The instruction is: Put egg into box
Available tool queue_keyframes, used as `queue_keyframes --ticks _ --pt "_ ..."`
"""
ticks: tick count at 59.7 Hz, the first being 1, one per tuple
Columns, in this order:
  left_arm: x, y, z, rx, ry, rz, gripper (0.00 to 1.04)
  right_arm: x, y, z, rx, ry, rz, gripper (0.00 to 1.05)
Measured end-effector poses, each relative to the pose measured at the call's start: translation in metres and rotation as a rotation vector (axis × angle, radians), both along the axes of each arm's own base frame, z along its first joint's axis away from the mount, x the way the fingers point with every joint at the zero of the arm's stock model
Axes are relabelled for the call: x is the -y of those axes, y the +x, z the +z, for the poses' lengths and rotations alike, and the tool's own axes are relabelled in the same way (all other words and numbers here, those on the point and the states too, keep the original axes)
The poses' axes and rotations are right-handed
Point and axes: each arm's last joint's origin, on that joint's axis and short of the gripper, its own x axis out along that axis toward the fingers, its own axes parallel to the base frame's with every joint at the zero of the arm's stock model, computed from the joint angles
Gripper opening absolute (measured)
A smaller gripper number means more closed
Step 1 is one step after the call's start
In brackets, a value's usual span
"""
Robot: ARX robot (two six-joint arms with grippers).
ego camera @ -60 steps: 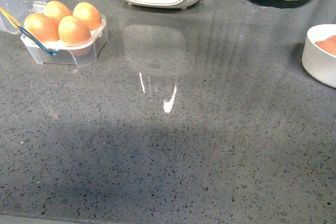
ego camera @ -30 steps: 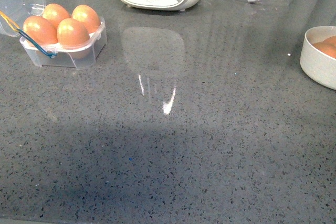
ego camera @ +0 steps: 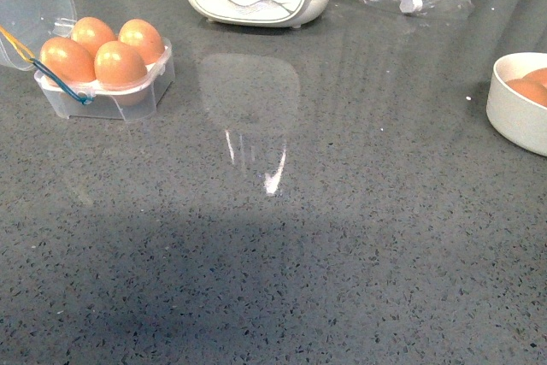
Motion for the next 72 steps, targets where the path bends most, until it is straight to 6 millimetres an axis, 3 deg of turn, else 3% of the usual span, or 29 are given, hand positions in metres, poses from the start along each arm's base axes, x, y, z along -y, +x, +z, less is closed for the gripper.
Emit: queue_keyframes --ticks 13,43,53,72 --pt "0.0 0.0 0.0 0.0 0.0 0.0 0.98 -0.013 -0.031 -0.019 -0.002 0.017 -0.002 0.03" --pt "0.0 0.0 0.0 0.0 0.0 0.0 0.98 -0.014 -0.085 -0.045 -0.001 0.02 -0.001 0.03" --pt "0.0 0.0 0.0 0.0 0.0 0.0 0.98 -0.014 -0.095 -0.055 0.002 0.02 -0.001 0.03" --pt "0.0 0.0 0.0 0.0 0.0 0.0 0.98 -0.014 -0.107 -0.052 0.015 0.02 0.0 0.03"
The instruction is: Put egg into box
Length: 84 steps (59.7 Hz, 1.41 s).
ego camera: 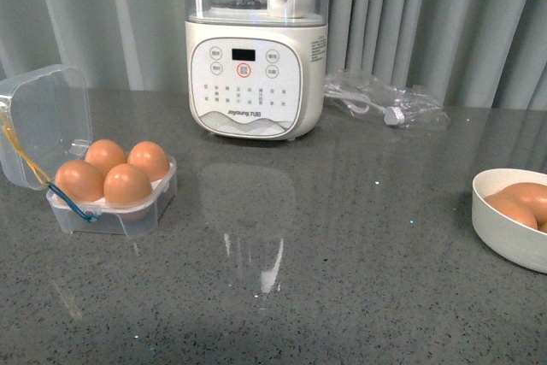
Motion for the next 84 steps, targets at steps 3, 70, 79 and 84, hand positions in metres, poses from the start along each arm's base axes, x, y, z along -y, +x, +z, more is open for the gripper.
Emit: queue_keyframes --ticks 3,70,79,84 --pt "0.0 0.0 0.0 0.0 0.0 0.0 0.98 0.0 -0.002 0.0 0.002 0.0 0.0 0.03" --pt "0.0 0.0 0.0 0.001 0.0 0.0 0.98 0.0 -0.026 -0.003 -0.003 0.0 0.0 0.37" --pt "0.0 0.0 0.0 0.001 0.0 0.0 0.98 0.0 -0.026 -0.003 -0.003 0.0 0.0 0.61" --pt "0.0 0.0 0.0 0.002 0.0 0.0 0.98 0.0 -0.026 -0.003 -0.003 0.0 0.0 0.79"
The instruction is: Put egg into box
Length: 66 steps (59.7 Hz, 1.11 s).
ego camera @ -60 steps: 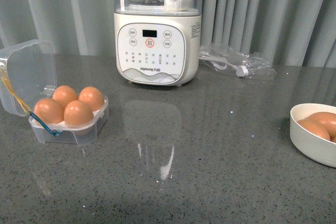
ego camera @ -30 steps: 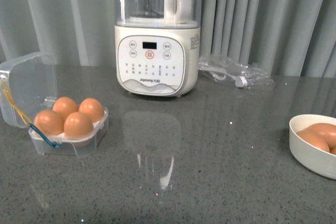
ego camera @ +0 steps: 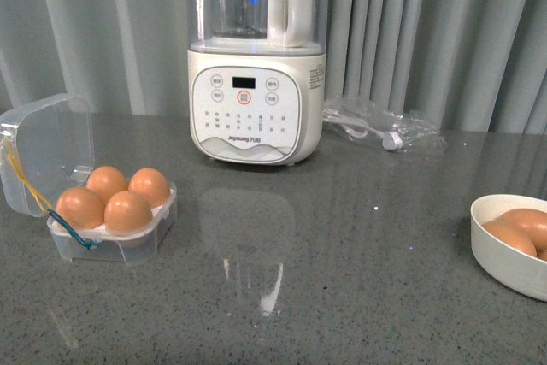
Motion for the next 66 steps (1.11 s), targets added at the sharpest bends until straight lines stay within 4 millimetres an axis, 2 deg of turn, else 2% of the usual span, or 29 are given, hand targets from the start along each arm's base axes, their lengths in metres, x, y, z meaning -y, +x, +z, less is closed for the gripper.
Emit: queue_keyframes --ticks 4,6,27,29,33,35,38,46,52,56,59,66 --pt "0.0 0.0 0.0 0.0 0.0 0.0 0.98 0.0 0.0 0.0 0.0 0.0 0.0 0.95" --pt "0.0 0.0 0.0 0.0 0.0 0.0 0.98 0.0 0.0 0.0 0.0 0.0 0.0 0.99" --pt "0.0 0.0 0.0 0.0 0.0 0.0 0.98 0.0 0.0 0.0 0.0 0.001 0.0 0.97" --pt "0.0 0.001 -0.001 -0.03 -0.009 0.03 0.98 0.0 0.0 0.0 0.0 0.001 0.0 0.97" --pt "-0.002 0.005 -0.002 -0.232 0.006 0.263 0.98 0.0 0.0 0.0 0.0 0.001 0.0 0.97" --pt "-0.005 0.013 -0.001 -0.306 0.039 0.39 0.98 0.0 0.0 0.0 0.001 0.001 0.0 0.97" --pt "-0.009 0.021 0.0 -0.328 0.047 0.438 0.98 0.0 0.0 0.0 0.001 0.001 0.003 0.97" --pt "-0.018 0.044 0.012 -0.297 0.049 0.466 0.98 0.0 0.0 0.0 0.0 0.001 -0.001 0.97" --pt "-0.027 0.067 0.027 -0.238 0.055 0.461 0.98 0.0 0.0 0.0 0.0 0.001 0.0 0.97" --pt "-0.035 0.085 0.036 -0.207 0.071 0.45 0.98 0.0 0.0 0.0 0.0 0.001 0.0 0.97" --pt "-0.047 0.108 0.045 -0.185 0.075 0.437 0.98 0.0 0.0 0.0 0.0 0.001 0.0 0.97" --pt "-0.069 0.143 0.054 -0.194 0.083 0.437 0.98 0.0 0.0 0.0 0.0 0.001 0.0 0.97"
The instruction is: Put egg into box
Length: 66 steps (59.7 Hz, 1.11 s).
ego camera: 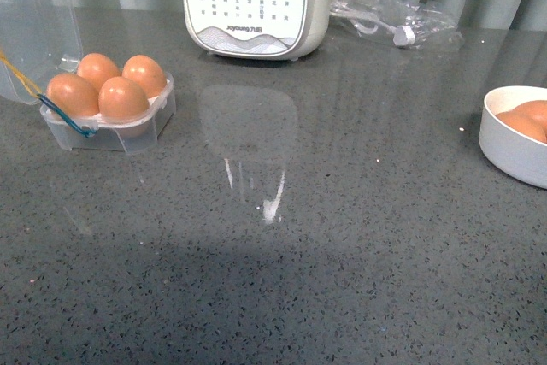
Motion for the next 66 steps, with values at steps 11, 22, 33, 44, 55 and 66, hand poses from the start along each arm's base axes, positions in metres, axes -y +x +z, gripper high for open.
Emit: queue_keyframes --ticks 11,22,33,44,55,66 --pt "-0.041 0.052 0.004 -0.04 0.027 0.041 0.98 0.0 0.0 0.0 0.0 0.0 0.0 0.97" --pt "-0.061 0.09 0.009 -0.057 0.067 0.012 0.98 0.0 0.0 0.0 0.0 0.0 0.0 0.97" --pt "-0.06 0.113 0.012 -0.065 0.079 -0.033 0.98 0.0 0.0 0.0 0.0 0.0 0.0 0.97" --pt "-0.04 0.122 0.014 -0.065 0.056 -0.093 0.98 0.0 0.0 0.0 0.0 0.0 0.0 0.97" --pt "-0.004 0.122 0.011 -0.067 -0.023 -0.223 0.98 0.0 0.0 0.0 0.0 0.0 0.0 0.97" --pt "0.025 0.11 0.02 -0.053 -0.135 -0.357 0.98 0.0 0.0 0.0 0.0 0.0 0.0 0.97"
